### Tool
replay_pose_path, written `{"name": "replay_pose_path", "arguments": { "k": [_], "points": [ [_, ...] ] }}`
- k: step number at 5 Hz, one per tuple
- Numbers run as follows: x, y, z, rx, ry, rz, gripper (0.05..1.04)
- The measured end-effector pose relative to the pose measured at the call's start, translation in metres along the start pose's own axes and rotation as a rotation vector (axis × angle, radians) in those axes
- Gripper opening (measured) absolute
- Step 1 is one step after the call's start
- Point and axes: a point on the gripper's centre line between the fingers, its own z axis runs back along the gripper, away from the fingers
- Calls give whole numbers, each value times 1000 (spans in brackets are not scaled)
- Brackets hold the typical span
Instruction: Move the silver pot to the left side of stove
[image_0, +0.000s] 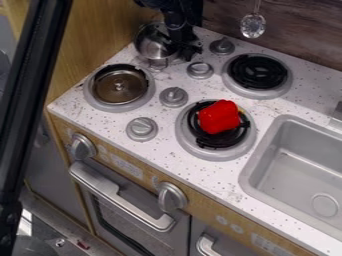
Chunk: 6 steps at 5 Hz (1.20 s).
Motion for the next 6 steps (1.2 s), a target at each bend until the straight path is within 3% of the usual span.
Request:
{"name": "replay_pose_path", "arguments": {
  "k": [1, 2, 3, 5, 6],
  "points": [
    [14, 3, 18, 28, -53, -5, 1009],
    [20, -3, 47, 51, -93, -7, 1002],
    [15, -14, 83, 56, -80, -7, 999],
    [-41, -41, 137, 44, 186, 89, 999],
    [-58, -52, 149, 31, 233, 136, 999]
  ]
}}
